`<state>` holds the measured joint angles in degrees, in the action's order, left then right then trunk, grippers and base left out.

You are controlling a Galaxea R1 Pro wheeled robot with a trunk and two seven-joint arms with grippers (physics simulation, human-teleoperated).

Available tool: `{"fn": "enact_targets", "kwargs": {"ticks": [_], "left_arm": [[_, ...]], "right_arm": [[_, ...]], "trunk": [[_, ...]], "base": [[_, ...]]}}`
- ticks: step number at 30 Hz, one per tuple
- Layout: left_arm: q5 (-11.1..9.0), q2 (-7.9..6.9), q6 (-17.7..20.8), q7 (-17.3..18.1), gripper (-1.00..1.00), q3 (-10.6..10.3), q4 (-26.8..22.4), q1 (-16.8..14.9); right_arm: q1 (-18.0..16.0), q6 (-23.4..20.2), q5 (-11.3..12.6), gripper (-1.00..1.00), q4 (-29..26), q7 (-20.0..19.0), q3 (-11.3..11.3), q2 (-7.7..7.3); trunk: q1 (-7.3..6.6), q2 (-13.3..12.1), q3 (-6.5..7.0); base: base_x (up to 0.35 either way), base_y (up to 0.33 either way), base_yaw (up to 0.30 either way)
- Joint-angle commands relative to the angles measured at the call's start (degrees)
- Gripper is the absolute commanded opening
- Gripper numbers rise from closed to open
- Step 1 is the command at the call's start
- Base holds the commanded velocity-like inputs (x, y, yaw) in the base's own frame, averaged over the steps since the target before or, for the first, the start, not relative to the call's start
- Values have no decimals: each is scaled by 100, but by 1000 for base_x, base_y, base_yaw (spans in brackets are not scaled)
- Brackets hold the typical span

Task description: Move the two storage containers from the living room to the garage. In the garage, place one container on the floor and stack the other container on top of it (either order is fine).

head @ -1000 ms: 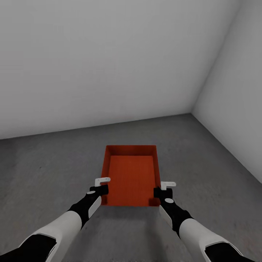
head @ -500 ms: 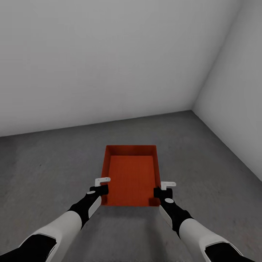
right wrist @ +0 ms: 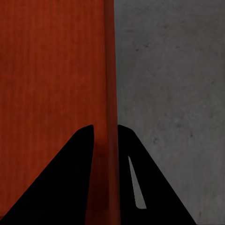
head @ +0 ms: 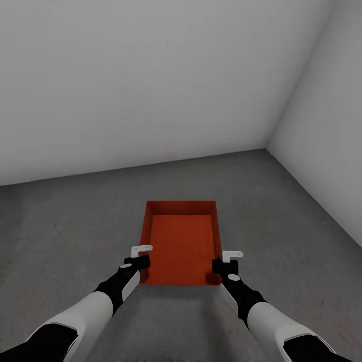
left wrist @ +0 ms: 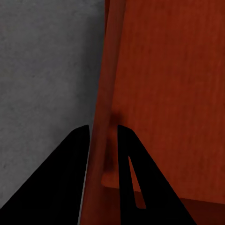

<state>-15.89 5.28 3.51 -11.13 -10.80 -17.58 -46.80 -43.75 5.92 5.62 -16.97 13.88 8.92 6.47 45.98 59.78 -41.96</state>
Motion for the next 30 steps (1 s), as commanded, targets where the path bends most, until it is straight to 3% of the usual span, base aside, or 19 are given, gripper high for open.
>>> {"fn": "enact_targets", "kwargs": {"ticks": [1, 13, 30], "left_arm": [[-28, -282, 36, -81, -100, -27, 194, 3], [-28, -282, 36, -82, -100, -27, 192, 3], [-28, -282, 36, -82, -100, -27, 190, 3]], "right_arm": [[-10, 41, -26, -100, -17, 202, -154, -5], [-10, 49, -27, -100, -17, 206, -154, -5], [-10, 14, -30, -100, -17, 200, -154, -6]], "trunk": [[0, 3, -13], [0, 3, -113], [0, 3, -121]], "base": [[0, 0, 0], [0, 0, 0], [0, 0, 0]]}}
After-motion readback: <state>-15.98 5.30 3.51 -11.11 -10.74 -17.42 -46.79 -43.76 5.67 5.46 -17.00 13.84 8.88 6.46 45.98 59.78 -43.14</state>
